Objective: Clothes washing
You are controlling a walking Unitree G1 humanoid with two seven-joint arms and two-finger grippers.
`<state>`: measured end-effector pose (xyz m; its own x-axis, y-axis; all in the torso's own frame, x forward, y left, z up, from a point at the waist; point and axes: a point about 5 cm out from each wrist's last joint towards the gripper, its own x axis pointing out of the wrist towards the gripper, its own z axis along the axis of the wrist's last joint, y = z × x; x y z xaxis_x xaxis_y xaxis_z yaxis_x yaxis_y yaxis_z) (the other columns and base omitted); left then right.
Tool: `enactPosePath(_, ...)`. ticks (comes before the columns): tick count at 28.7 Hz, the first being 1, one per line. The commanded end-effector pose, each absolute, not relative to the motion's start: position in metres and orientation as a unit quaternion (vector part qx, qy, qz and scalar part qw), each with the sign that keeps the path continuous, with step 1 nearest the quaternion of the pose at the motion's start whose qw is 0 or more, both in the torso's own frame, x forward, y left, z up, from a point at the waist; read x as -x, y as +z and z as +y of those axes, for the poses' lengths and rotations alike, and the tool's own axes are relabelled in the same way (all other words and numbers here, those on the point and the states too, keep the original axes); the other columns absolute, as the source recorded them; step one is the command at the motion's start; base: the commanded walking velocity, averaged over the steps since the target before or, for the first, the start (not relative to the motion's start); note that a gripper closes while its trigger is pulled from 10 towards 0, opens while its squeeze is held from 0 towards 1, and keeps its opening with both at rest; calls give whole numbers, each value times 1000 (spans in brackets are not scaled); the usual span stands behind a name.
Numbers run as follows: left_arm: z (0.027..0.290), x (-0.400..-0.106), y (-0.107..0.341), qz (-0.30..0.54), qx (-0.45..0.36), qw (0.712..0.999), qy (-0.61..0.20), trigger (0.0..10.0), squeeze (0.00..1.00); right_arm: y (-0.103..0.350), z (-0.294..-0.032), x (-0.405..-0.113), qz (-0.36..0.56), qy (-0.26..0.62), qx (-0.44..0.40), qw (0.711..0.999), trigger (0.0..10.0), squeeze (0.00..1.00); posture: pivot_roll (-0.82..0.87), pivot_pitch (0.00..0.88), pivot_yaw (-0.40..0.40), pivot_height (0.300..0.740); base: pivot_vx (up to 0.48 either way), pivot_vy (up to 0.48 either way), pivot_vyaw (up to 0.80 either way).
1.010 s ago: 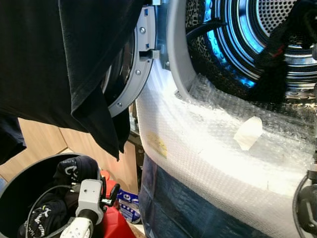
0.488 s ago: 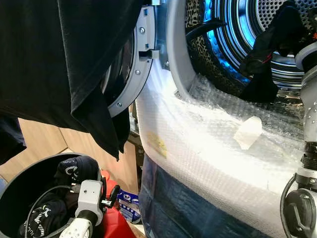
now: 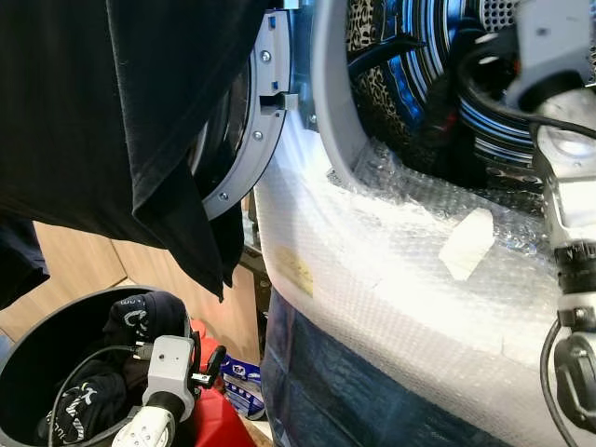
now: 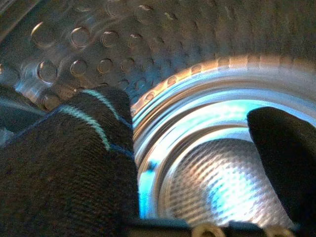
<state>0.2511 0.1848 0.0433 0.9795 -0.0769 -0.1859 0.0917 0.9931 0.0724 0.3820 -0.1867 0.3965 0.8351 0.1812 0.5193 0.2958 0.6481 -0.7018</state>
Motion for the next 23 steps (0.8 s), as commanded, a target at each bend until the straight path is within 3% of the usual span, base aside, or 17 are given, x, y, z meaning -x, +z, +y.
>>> enactPosePath(1,178,-251,38,109,-40,991,-60,10000,0,402,-179,-385,-300,-48,515,802,10000,0,81,0,8,740,0,0,0)
enactPosePath(3,179,-252,39,107,-41,992,-58,10000,0,405,-177,-386,-303,-61,554,773,10000,0,83,0,7,740,0,0,0)
enactPosePath(4,179,-252,39,107,-41,992,-57,10000,0,406,-174,-387,-307,-68,594,740,10000,0,81,0,6,740,0,0,0)
enactPosePath(5,179,-252,39,107,-41,992,-57,10000,0,406,-174,-387,-307,-68,594,740,10000,0,81,0,6,740,0,0,0)
enactPosePath(6,179,-253,39,107,-41,992,-57,10000,0,407,-171,-389,-311,-72,632,706,10000,0,78,0,6,740,0,0,0)
enactPosePath(7,179,-253,39,107,-41,992,-57,10000,0,409,-168,-392,-312,-78,686,653,10000,0,81,0,3,740,0,0,0)
enactPosePath(8,178,-253,39,107,-41,992,-57,10000,0,409,-167,-392,-312,-80,702,636,10000,0,81,0,3,740,0,0,0)
enactPosePath(13,178,-255,39,104,-40,992,-57,10000,0,417,-173,-396,-302,-101,757,571,10000,0,79,0,-3,740,0,0,0)
enactPosePath(19,176,-256,38,105,-39,992,-57,10000,0,425,-184,-397,-278,-128,801,515,10000,0,73,0,-5,740,0,0,0)
enactPosePath(20,176,-256,38,106,-45,992,-61,10000,0,426,-188,-398,-271,-136,819,487,10000,0,75,0,-10,740,0,0,0)
enactPosePath(23,176,-257,37,106,-44,992,-60,10000,0,425,-189,-398,-272,-138,836,456,10000,0,75,0,-10,740,0,0,0)
